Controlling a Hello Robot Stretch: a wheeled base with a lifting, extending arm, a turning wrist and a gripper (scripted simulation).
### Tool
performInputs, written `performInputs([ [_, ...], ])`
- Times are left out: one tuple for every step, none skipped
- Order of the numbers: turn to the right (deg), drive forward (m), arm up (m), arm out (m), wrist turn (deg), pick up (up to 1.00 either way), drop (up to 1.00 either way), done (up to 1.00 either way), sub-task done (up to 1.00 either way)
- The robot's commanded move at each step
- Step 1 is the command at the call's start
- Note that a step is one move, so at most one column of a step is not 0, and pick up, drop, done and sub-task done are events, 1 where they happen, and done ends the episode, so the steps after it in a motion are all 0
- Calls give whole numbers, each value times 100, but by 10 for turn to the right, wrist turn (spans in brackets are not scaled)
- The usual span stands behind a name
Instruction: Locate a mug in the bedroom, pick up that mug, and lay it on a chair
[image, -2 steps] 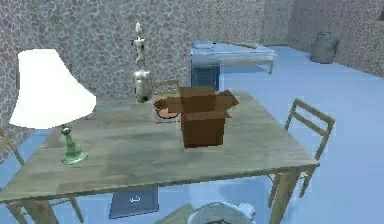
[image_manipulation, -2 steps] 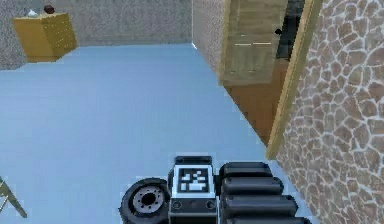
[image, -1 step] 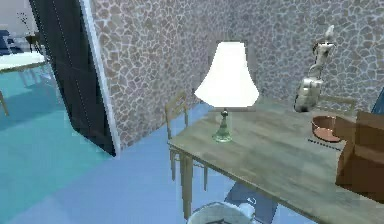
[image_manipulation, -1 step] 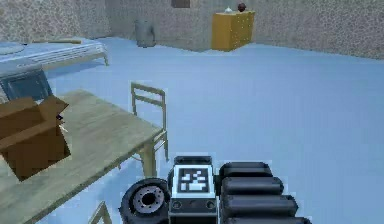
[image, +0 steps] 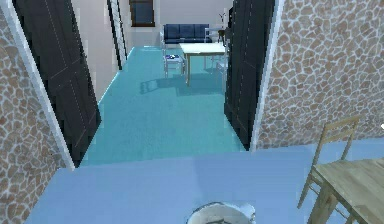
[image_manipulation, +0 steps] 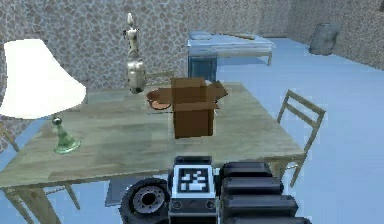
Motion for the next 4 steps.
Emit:
performInputs([
  [-30,0,0,0,0,0,0,0,0],
  [0,0,0,28,0,0,0,0,0],
  [0,0,0,0,450,0,0,0,0],
  [0,0,0,0,450,0,0,0,0],
])
